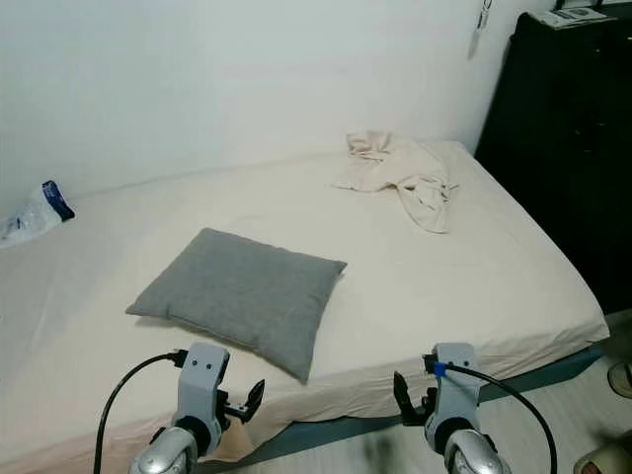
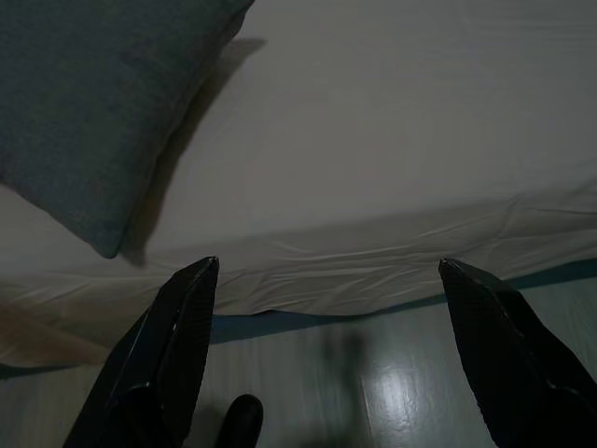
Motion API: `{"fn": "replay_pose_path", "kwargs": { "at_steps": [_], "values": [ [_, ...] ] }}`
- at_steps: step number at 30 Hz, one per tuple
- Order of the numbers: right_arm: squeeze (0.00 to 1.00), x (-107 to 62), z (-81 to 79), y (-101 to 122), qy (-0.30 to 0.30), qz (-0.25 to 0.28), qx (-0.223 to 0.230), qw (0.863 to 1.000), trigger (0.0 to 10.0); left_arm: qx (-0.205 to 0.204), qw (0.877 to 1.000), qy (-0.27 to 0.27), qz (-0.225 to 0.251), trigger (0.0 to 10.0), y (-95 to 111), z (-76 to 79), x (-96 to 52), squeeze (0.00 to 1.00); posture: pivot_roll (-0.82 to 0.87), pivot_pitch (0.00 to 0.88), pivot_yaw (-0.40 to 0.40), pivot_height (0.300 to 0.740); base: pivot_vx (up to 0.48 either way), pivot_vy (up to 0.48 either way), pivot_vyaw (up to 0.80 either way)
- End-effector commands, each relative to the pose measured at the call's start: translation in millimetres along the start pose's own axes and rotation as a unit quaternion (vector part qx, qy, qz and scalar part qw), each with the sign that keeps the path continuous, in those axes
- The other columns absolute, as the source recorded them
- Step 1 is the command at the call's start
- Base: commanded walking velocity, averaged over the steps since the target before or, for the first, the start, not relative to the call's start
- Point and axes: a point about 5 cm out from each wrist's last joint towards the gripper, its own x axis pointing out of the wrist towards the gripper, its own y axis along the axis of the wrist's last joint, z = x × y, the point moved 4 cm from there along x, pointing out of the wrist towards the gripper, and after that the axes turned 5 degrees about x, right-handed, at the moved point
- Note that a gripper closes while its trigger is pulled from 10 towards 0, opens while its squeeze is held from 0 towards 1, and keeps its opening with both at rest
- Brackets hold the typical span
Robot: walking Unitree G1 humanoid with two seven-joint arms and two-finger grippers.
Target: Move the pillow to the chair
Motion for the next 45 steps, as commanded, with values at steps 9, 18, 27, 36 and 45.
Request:
{"fn": "replay_pose_path", "kwargs": {
  "at_steps": [9, 18, 27, 36, 45],
  "values": [
    [0.00, 0.5, -5.1, -9.2, 0.013, -0.022, -0.004, 1.000, 10.0, -0.002, 1.000, 0.001, -0.014, 10.0, -9.1, 0.3, -3.1, 0.00, -0.09, 0.110, 0.039, 0.740, 0.000, 0.000, 0.62],
    [0.00, 0.7, -3.9, -10.0, 0.010, -0.025, -0.004, 1.000, 10.0, -0.001, 1.000, -0.001, -0.014, 10.0, -9.3, 0.6, -2.8, 0.00, -0.09, 0.110, 0.042, 0.740, 0.000, 0.000, 0.00],
    [0.00, 1.1, -4.3, -9.3, 0.012, -0.025, -0.004, 1.000, 10.0, 0.000, 1.000, -0.002, -0.014, 10.0, -9.1, 0.6, -2.5, 0.00, -0.09, 0.112, 0.040, 0.740, 0.000, 0.000, 0.00],
    [0.00, 1.0, -5.3, -8.9, 0.014, -0.024, -0.005, 1.000, 10.0, 0.003, 1.000, -0.008, -0.010, 10.0, -8.3, 1.7, -2.2, 0.00, -0.09, 0.110, 0.041, 0.740, 0.254, 0.000, 0.00],
    [0.00, 1.1, -6.7, -9.0, 0.021, -0.027, -0.020, 0.999, 10.0, 0.004, 1.000, -0.010, -0.010, 10.0, -8.3, 2.9, -2.5, 0.00, -0.09, 0.104, 0.036, 0.740, 0.352, 0.000, 0.09]
  ]
}}
